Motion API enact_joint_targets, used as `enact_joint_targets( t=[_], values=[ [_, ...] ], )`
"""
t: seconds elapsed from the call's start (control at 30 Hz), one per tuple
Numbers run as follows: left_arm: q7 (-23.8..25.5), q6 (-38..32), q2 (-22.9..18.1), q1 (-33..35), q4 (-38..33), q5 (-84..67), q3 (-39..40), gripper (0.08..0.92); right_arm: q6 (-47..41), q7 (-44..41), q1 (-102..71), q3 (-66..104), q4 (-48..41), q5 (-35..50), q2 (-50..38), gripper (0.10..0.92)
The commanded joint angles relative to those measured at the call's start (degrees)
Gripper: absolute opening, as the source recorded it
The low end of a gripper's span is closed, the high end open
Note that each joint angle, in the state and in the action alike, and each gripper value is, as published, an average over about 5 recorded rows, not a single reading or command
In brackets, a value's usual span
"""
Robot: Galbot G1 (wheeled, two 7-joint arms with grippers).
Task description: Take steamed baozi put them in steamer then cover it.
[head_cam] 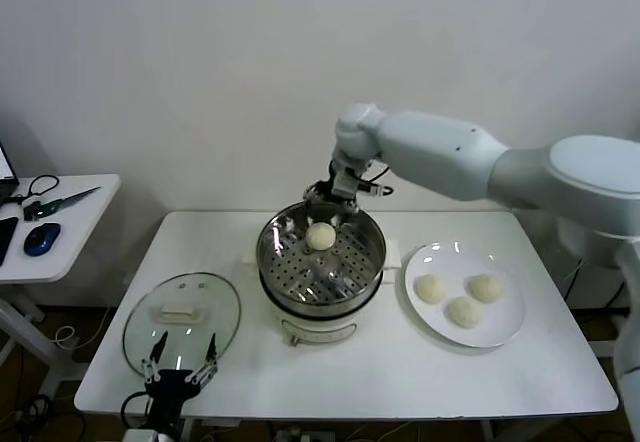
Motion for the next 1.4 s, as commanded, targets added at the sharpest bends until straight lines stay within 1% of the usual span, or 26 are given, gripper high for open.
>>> enact_joint_targets(
  t=[0.03, 0.17, 0.3, 0.4, 0.47, 0.6, 0.8, 1.1, 1.4],
  values=[
    [-0.01, -0.01, -0.09, -0.20, 0.29, 0.38, 0.02, 0.823, -18.05, -5.59, 13.74, -15.49, 9.03, 26.37, -13.53, 0.823],
    [0.01, 0.01, -0.29, -1.21, 0.75, 0.53, 0.02, 0.823, -29.53, -2.75, 13.45, -19.77, 13.61, 25.77, -23.79, 0.823],
    [0.23, 0.08, -0.53, -2.26, 1.23, 0.54, -0.06, 0.823, -37.43, 1.34, 8.17, -18.56, 17.38, 25.32, -32.01, 0.823],
    [0.47, 0.07, -0.67, -2.79, 1.61, 0.62, -0.12, 0.823, -41.24, 3.90, 1.90, -14.44, 19.13, 24.37, -35.19, 0.823],
    [0.52, 0.12, -0.73, -3.02, 1.82, 0.64, -0.10, 0.823, -42.60, 4.99, -3.00, -10.54, 19.09, 23.21, -35.82, 0.823],
    [0.60, 0.16, -0.71, -3.10, 2.06, 0.69, -0.18, 0.823, -44.25, 6.20, -11.72, -3.49, 16.64, 20.64, -34.43, 0.823],
    [0.82, -0.41, -0.65, -2.71, 2.46, 1.73, -0.55, 0.823, -45.51, 6.88, -20.69, 3.06, 9.98, 18.02, -29.04, 0.823],
    [0.65, -0.83, -0.58, -1.83, 3.03, 1.76, -0.92, 0.823, -45.61, 7.26, -26.41, 6.15, 3.48, 14.88, -22.39, 0.823],
    [0.47, -0.91, -0.56, -1.70, 3.24, 1.75, -0.87, 0.823, -45.36, 8.71, -29.67, 9.00, -1.81, 13.26, -19.12, 0.819]
  ],
)
